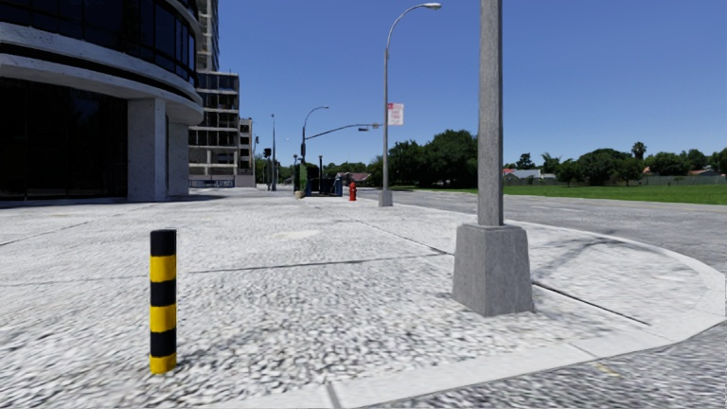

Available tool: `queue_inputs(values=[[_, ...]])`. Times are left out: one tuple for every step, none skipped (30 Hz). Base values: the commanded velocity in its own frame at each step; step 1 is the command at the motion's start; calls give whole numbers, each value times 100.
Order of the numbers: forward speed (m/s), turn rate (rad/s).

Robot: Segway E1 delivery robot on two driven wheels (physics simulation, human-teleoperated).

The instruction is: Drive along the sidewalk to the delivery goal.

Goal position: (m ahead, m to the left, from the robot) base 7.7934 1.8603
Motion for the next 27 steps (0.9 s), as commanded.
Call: queue_inputs(values=[[200,0],[200,0],[200,0],[200,0],[200,0],[200,0],[200,0],[200,0],[200,0],[200,0],[200,0],[200,0],[200,0],[200,0],[200,0],[200,0],[200,0],[200,0],[200,0],[200,0],[200,0],[200,0],[200,0],[200,0],[200,0],[200,0],[200,0]])
